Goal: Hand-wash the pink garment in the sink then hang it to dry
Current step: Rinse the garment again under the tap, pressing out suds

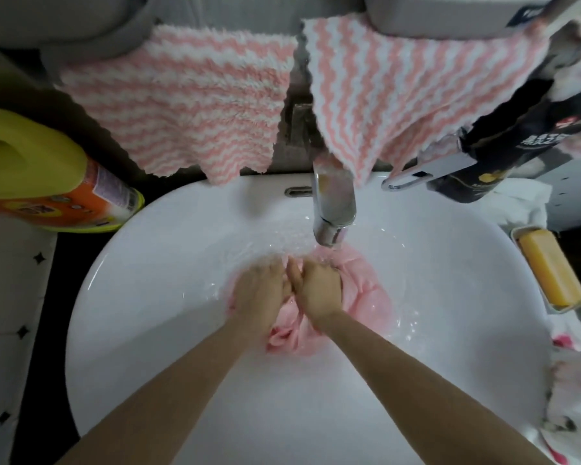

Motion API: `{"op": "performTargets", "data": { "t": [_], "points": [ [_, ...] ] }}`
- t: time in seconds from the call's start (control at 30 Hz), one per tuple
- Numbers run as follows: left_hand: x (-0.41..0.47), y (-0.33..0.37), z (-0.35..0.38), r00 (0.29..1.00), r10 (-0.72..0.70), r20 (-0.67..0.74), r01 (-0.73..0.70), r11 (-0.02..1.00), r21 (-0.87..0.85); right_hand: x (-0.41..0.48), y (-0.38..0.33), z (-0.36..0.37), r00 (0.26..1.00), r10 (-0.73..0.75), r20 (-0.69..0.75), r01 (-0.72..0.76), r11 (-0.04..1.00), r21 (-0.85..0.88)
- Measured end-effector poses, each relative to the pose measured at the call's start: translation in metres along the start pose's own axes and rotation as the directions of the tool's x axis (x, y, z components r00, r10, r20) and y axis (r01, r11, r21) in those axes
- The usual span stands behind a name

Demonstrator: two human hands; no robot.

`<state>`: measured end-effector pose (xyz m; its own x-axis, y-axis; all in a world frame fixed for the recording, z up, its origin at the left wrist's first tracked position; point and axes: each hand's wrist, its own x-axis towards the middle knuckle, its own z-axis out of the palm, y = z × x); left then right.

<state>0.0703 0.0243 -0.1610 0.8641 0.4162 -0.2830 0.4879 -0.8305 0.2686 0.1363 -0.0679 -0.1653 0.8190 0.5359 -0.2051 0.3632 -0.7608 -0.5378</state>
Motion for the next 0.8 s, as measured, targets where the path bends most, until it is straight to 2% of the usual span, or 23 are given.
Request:
{"op": "performTargets", "data": {
  "t": [0.03,0.1,0.17,0.2,0.23,0.27,0.3,0.33,0.37,0.4,0.43,0.47,0.53,0.57,0.6,0.63,0.67,0.7,0.73,0.77,0.8],
  "points": [
    [-0.007,0.004,-0.001,0.996,-0.084,0.001,0.084,0.995,-0.046,-0.002,0.002,-0.003,0.997,-0.005,0.083,0.004,1.0,0.017],
    [-0.028,0.007,0.004,0.977,-0.189,0.101,0.197,0.978,-0.073,-0.011,0.004,-0.013,0.966,-0.161,0.204,0.179,0.981,-0.074],
    [-0.049,0.005,0.007,0.941,-0.191,0.28,0.24,0.959,-0.154,-0.02,0.004,-0.02,0.874,-0.313,0.373,0.374,0.921,-0.104],
    [-0.058,0.003,0.004,0.915,-0.155,0.372,0.251,0.941,-0.225,-0.025,0.004,-0.025,0.828,-0.382,0.412,0.446,0.892,-0.07],
    [-0.066,0.0,-0.004,0.881,-0.092,0.465,0.265,0.909,-0.323,-0.032,0.005,-0.03,0.804,-0.446,0.394,0.49,0.872,-0.013],
    [-0.072,-0.002,-0.016,0.84,0.013,0.542,0.274,0.852,-0.446,-0.04,0.004,-0.037,0.821,-0.491,0.293,0.502,0.864,0.041],
    [-0.077,-0.003,-0.03,0.788,0.134,0.602,0.289,0.782,-0.552,-0.048,0.003,-0.045,0.867,-0.488,0.1,0.479,0.872,0.099],
    [-0.082,-0.003,-0.041,0.731,0.225,0.644,0.319,0.721,-0.615,-0.054,0.003,-0.055,0.903,-0.412,-0.12,0.427,0.893,0.145],
    [-0.088,-0.001,-0.052,0.68,0.273,0.681,0.341,0.704,-0.623,-0.059,0.008,-0.064,0.913,-0.283,-0.294,0.34,0.926,0.166],
    [-0.092,0.0,-0.054,0.643,0.282,0.712,0.318,0.748,-0.583,-0.061,0.015,-0.073,0.907,-0.143,-0.395,0.229,0.957,0.18],
    [-0.095,0.006,-0.058,0.619,0.291,0.73,0.249,0.808,-0.533,-0.06,0.026,-0.078,0.904,-0.02,-0.426,0.113,0.974,0.194],
    [-0.096,0.008,-0.057,0.592,0.296,0.749,0.178,0.859,-0.479,-0.057,0.037,-0.082,0.922,0.081,-0.38,0.002,0.977,0.213],
    [-0.093,0.014,-0.056,0.513,0.298,0.805,0.042,0.928,-0.371,-0.05,0.057,-0.077,0.957,0.238,-0.164,-0.193,0.949,0.25],
    [-0.088,0.014,-0.056,0.523,0.285,0.803,-0.032,0.948,-0.316,-0.048,0.063,-0.072,0.958,0.277,-0.069,-0.253,0.936,0.245],
    [-0.079,0.015,-0.057,0.602,0.227,0.766,-0.08,0.971,-0.224,-0.046,0.065,-0.07,0.956,0.294,-0.015,-0.282,0.93,0.235],
    [-0.067,0.015,-0.061,0.749,0.13,0.65,-0.086,0.991,-0.099,-0.044,0.065,-0.069,0.952,0.305,0.001,-0.296,0.925,0.236],
    [-0.054,0.014,-0.063,0.9,0.034,0.435,-0.05,0.998,0.026,-0.042,0.062,-0.07,0.947,0.322,0.0,-0.311,0.913,0.264],
    [-0.039,0.014,-0.065,0.98,-0.015,0.201,0.003,0.998,0.06,-0.039,0.058,-0.072,0.936,0.351,0.008,-0.335,0.888,0.315],
    [-0.024,0.014,-0.06,0.999,-0.022,0.046,0.021,1.0,0.007,-0.035,0.052,-0.073,0.92,0.391,0.031,-0.374,0.853,0.363],
    [-0.01,0.018,-0.055,1.0,0.014,-0.021,-0.015,0.996,-0.083,-0.031,0.046,-0.071,0.902,0.427,0.06,-0.414,0.819,0.397],
    [0.003,0.02,-0.047,0.998,0.066,0.0,-0.065,0.988,-0.141,-0.027,0.039,-0.068,0.888,0.452,0.084,-0.445,0.8,0.402]
  ]
}}
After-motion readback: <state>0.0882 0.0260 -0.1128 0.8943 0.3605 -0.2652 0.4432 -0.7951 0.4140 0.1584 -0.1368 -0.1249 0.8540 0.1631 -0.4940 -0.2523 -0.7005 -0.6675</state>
